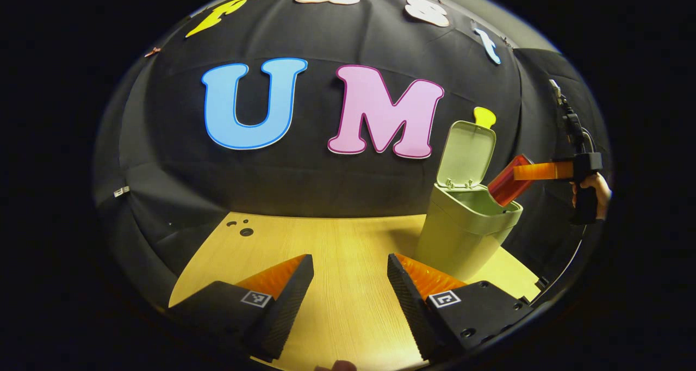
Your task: Press the lid of the desktop garbage bin to open it, pick up the crumpled paper on the desktop and throw it into the bin, then pick up the pop can on the desktop and drop it into the bin, and finally close the garbage bin lid.
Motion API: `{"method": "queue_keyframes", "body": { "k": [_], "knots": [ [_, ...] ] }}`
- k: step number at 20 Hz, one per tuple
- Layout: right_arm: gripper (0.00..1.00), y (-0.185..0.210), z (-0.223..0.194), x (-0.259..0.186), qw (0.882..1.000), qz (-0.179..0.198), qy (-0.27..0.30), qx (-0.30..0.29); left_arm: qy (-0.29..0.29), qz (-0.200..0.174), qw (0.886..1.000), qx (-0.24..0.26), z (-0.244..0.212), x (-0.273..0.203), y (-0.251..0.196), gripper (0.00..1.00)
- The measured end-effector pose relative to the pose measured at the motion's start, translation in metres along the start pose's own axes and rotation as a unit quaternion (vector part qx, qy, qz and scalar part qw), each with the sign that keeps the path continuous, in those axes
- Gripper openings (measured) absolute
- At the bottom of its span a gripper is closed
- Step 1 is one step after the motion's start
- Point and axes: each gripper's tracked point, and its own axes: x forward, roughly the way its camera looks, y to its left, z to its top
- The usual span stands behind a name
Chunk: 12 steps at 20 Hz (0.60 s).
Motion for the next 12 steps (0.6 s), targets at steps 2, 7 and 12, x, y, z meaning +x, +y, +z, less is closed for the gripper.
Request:
{"method": "queue_keyframes", "body": {
  "k": [2, 7, 12],
  "knots": [
    [0.83, -0.006, -0.007, 0.017, 1.000, -0.005, 0.014, -0.005, 0.002, 0.001, 1.000, -0.002, -0.001, 0.001, 0.002, 0.89],
    [0.83, -0.008, -0.033, 0.050, 0.998, -0.003, 0.059, -0.021, 0.004, 0.007, 1.000, -0.001, -0.001, 0.004, 0.005, 0.89],
    [0.83, -0.013, -0.054, 0.069, 0.995, -0.013, 0.097, -0.011, 0.008, 0.013, 1.000, -0.003, -0.003, 0.007, 0.006, 0.89]
  ]
}}
